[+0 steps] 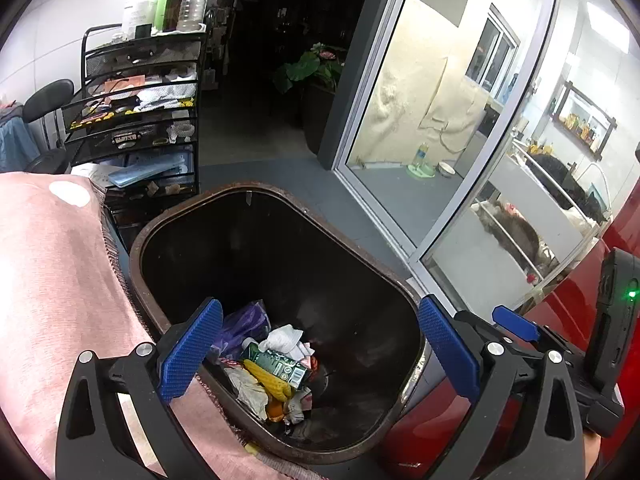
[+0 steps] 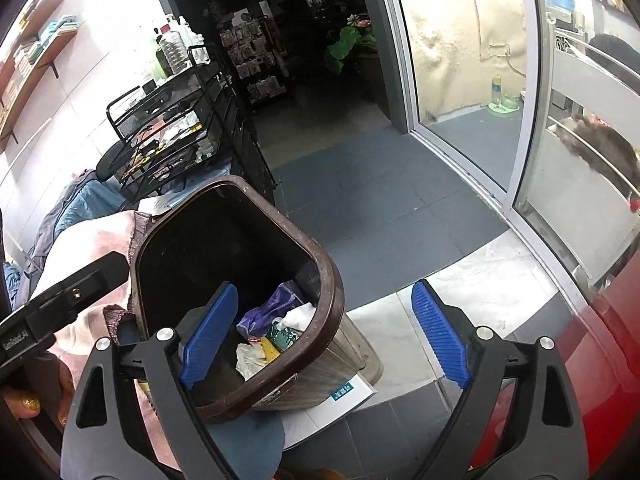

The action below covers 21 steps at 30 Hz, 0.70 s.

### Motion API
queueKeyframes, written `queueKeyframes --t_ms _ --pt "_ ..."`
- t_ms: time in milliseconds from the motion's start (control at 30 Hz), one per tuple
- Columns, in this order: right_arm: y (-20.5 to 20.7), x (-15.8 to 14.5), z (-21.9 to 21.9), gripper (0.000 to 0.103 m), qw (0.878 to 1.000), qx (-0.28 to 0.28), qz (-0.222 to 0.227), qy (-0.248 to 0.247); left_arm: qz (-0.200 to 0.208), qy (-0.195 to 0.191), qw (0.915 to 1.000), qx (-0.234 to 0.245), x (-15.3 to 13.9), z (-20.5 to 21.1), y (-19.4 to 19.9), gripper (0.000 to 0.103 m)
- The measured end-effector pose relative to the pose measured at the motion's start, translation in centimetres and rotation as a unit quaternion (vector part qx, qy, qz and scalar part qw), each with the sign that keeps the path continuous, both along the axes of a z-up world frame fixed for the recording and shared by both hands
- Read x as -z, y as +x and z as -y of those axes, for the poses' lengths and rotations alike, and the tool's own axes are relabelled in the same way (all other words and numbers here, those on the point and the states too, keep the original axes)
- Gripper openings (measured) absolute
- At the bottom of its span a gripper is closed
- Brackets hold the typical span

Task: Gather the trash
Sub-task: 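Lower the white tissue into the bin and open the left tool, then move both tools back over the remaining trash on the bedspread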

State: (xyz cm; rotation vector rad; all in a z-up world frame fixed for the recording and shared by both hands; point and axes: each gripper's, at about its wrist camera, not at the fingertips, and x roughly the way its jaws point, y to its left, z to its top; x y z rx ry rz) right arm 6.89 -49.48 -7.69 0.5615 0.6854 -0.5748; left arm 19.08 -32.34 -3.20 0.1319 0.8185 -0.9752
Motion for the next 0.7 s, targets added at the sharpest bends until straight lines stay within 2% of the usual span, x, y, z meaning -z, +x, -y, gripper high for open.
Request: queueKeyframes --t_ms 300,467,700 --pt "0.7 -0.8 -1.1 0.088 1.000 -0.022 0.010 -0.011 0.026 -0.007 0.9995 -0.017 -1.5 -2.5 -0.7 0.097" --pt "2.2 -1.6 -3.3 0.088 0.997 -0.063 0.010 -0.032 0.029 -0.017 0.9988 -0.036 -2.5 -5.4 -0.7 0.097" --pt "5.4 -2.9 -7.9 0.093 0.989 -0.136 0.016 -0.059 0.064 -0.012 0.9935 -0.094 -3.4 -11.5 -0.7 0.097"
